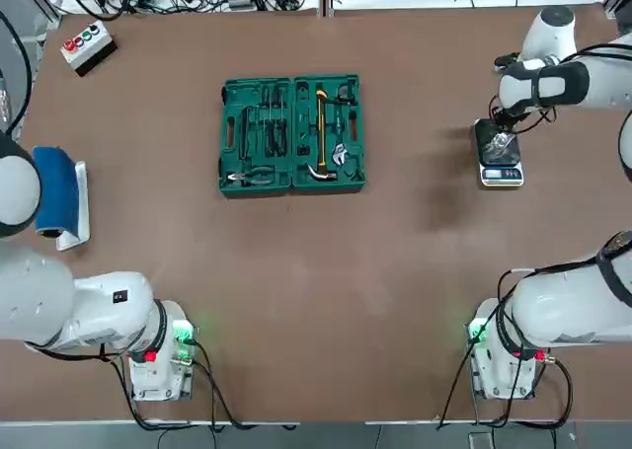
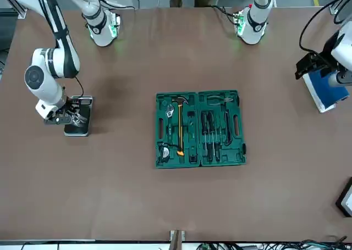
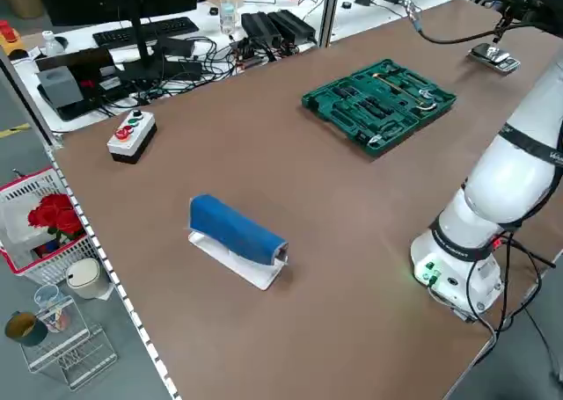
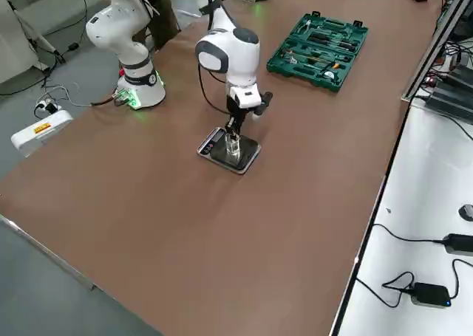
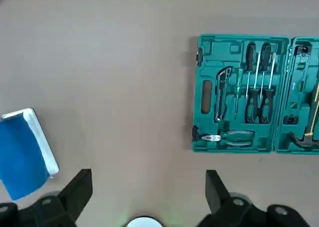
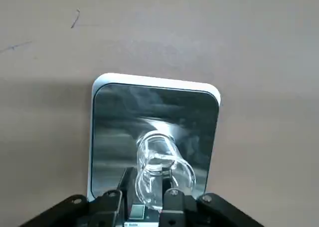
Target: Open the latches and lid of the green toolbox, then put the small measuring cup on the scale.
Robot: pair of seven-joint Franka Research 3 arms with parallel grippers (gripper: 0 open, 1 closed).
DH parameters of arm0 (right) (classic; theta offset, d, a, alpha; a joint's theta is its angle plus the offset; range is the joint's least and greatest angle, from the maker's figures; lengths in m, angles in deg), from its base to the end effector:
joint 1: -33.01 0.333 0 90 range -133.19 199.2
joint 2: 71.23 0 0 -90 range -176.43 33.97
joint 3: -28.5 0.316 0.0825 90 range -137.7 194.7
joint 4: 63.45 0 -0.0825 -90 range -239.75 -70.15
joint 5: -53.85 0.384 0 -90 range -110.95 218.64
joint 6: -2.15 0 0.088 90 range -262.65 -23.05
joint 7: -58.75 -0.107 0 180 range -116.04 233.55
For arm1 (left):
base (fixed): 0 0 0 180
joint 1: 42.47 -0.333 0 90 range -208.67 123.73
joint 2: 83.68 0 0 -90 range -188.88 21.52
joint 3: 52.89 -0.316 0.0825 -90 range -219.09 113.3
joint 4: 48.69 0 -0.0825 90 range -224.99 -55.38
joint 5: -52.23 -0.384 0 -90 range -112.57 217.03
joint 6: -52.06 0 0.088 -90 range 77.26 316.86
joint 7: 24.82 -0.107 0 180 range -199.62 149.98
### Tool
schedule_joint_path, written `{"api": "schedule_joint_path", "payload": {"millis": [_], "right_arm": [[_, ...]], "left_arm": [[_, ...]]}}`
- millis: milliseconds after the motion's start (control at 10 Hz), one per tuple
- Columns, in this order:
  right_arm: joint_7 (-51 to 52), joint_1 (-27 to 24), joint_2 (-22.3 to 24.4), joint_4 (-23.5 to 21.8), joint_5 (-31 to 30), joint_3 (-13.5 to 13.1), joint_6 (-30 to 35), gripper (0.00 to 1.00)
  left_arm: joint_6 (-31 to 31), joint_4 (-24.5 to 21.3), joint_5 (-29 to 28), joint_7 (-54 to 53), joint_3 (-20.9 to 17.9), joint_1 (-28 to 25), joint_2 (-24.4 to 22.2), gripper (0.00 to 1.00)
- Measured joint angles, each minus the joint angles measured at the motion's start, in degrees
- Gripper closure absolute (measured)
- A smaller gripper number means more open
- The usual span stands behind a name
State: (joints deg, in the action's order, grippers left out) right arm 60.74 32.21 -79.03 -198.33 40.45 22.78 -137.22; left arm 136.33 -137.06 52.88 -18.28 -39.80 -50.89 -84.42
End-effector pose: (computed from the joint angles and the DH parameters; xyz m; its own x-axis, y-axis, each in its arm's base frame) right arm 0.5014 -0.0584 0.2680 0.9922 0.0974 -0.0773 0.1082 -0.9826 0.1512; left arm 0.5384 -0.0462 0.6362 0.9977 0.0318 -0.0595 0.0320 -0.9995 0.0016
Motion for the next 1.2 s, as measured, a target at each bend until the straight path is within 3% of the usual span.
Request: {"api": "schedule_joint_path", "payload": {"millis": [400, 700, 1000, 1200], "right_arm": [[0.0, 0.0, 0.3, 4.8, 0.0, 0.2, 7.2, 0.61], [0.0, 0.2, 3.4, 7.6, 3.1, 0.9, 11.6, 0.2], [-0.2, 0.4, 8.5, 13.1, 8.4, 4.6, 21.5, 0.0], [-1.0, 0.5, 10.8, 20.3, 9.6, 6.6, 30.6, 0.0]], "left_arm": [[0.0, 0.0, 0.0, 0.0, 0.0, 0.0, 0.0, 0.0], [0.0, 0.0, 0.0, 0.0, 0.0, 0.0, 0.0, 0.0], [0.0, 0.0, 0.0, 0.0, 0.0, 0.0, 0.0, 0.0], [0.0, 0.0, 0.0, 0.0, 0.0, 0.0, 0.0, 0.0]]}}
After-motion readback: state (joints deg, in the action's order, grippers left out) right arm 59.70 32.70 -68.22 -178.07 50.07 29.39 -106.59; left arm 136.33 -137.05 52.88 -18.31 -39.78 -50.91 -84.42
